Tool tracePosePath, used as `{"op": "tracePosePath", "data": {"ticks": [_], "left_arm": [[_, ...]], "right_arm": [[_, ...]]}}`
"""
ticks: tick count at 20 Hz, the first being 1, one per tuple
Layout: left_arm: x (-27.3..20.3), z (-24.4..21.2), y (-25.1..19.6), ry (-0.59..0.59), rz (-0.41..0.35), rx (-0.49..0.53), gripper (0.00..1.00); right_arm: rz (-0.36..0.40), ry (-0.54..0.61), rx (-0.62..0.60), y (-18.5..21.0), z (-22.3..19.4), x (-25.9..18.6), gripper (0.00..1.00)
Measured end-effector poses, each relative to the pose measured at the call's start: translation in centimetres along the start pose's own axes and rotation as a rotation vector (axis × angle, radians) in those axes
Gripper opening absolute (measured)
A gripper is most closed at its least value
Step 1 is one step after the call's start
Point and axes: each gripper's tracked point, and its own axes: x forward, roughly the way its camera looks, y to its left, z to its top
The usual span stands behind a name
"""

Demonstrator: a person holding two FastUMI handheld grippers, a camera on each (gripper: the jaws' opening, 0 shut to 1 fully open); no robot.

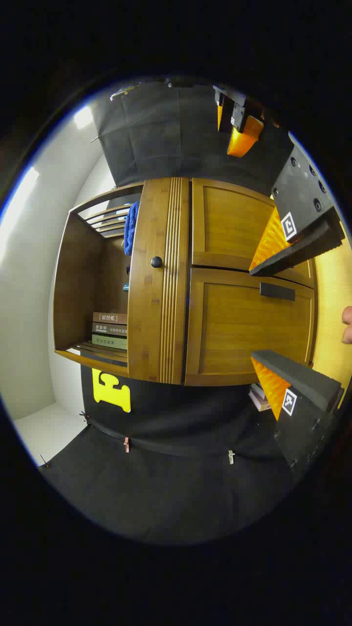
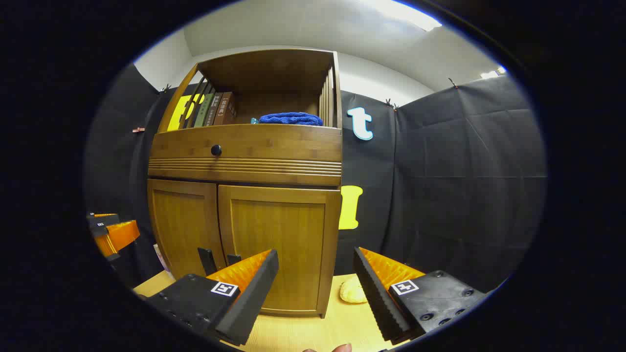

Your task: Open the right door of the double-door shoe cabinet with the right hand, and open the left door with the left hand.

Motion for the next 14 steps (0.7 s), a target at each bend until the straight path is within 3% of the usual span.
{"op": "tracePosePath", "data": {"ticks": [10,14], "left_arm": [[0.47,-0.22,0.30,0.013,-0.004,0.011,0.94],[0.75,-0.13,0.59,0.011,-0.006,0.008,0.91]], "right_arm": [[-0.014,-0.002,-0.011,-0.22,0.10,-0.08,0.97],[-0.015,-0.006,-0.023,0.10,0.15,0.15,0.97]]}}
